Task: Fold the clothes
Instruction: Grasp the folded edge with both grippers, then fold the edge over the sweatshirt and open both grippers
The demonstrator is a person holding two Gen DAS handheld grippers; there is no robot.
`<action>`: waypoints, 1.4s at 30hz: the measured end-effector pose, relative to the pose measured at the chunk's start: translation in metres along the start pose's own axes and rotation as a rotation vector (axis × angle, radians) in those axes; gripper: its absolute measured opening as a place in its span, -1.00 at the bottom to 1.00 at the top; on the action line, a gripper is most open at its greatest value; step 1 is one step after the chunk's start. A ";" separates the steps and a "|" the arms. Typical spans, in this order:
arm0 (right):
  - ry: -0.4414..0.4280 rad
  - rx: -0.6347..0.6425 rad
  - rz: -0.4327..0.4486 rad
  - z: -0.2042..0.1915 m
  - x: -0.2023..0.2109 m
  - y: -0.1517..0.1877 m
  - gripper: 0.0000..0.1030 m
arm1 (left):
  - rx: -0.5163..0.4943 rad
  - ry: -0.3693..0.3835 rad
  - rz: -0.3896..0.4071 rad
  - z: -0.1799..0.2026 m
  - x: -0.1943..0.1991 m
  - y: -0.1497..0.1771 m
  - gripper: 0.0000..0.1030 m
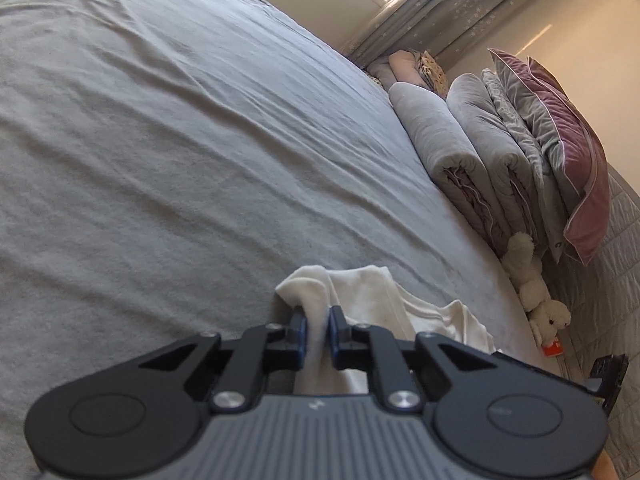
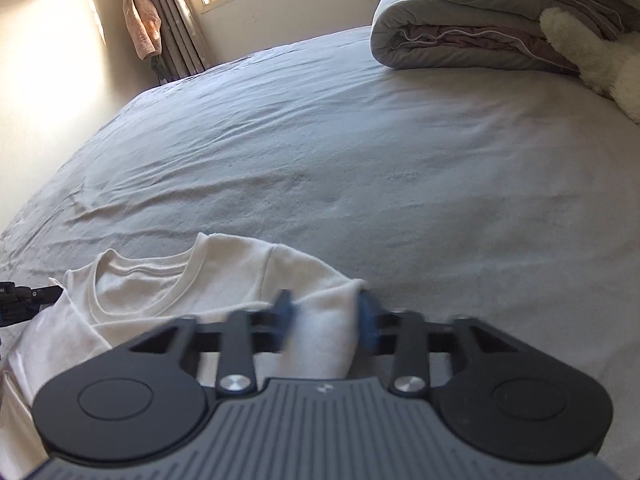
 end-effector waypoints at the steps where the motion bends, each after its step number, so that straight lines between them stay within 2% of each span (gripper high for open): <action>1: 0.000 -0.003 0.001 -0.001 -0.001 -0.001 -0.68 | -0.016 -0.006 0.010 0.002 0.002 0.000 -0.84; 3: 0.004 -0.004 0.020 -0.004 0.003 -0.004 -0.75 | -0.045 -0.016 0.041 0.007 0.009 -0.001 -0.86; 8: 0.008 0.047 0.099 -0.019 0.030 -0.012 -0.76 | -0.141 -0.007 0.151 0.022 0.037 -0.004 -0.88; 15: 0.000 0.143 0.226 -0.047 0.084 -0.014 -0.77 | -0.340 0.008 0.297 0.057 0.088 0.006 -0.88; 21: 0.042 0.248 0.321 -0.067 0.135 0.007 -0.77 | -0.518 -0.036 0.412 0.075 0.133 0.030 -0.88; 26: 0.097 0.354 0.357 -0.078 0.166 0.040 -0.77 | -0.677 -0.083 0.482 0.087 0.162 0.062 -0.88; 30: 0.133 0.412 0.346 -0.080 0.178 0.065 -0.77 | -0.731 -0.098 0.491 0.087 0.175 0.084 -0.87; 35: 0.156 0.430 0.301 -0.073 0.180 0.092 -0.77 | -0.733 -0.105 0.465 0.079 0.183 0.105 -0.86; 38: 0.162 0.423 0.274 -0.069 0.177 0.104 -0.77 | -0.742 -0.113 0.434 0.074 0.185 0.118 -0.86; 42: 0.162 0.412 0.227 -0.066 0.175 0.120 -0.77 | -0.742 -0.111 0.353 0.064 0.188 0.134 -0.76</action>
Point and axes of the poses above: each gripper's, at about its wrist camera, not at the fingertips, and x roughly against the way its jaws point, z to its right, y to its underside, the point moved 6 cm from there along -x, roughly the way its jaws point, and after that the axes turned 4 degrees about -y, right-handed, at the moved point
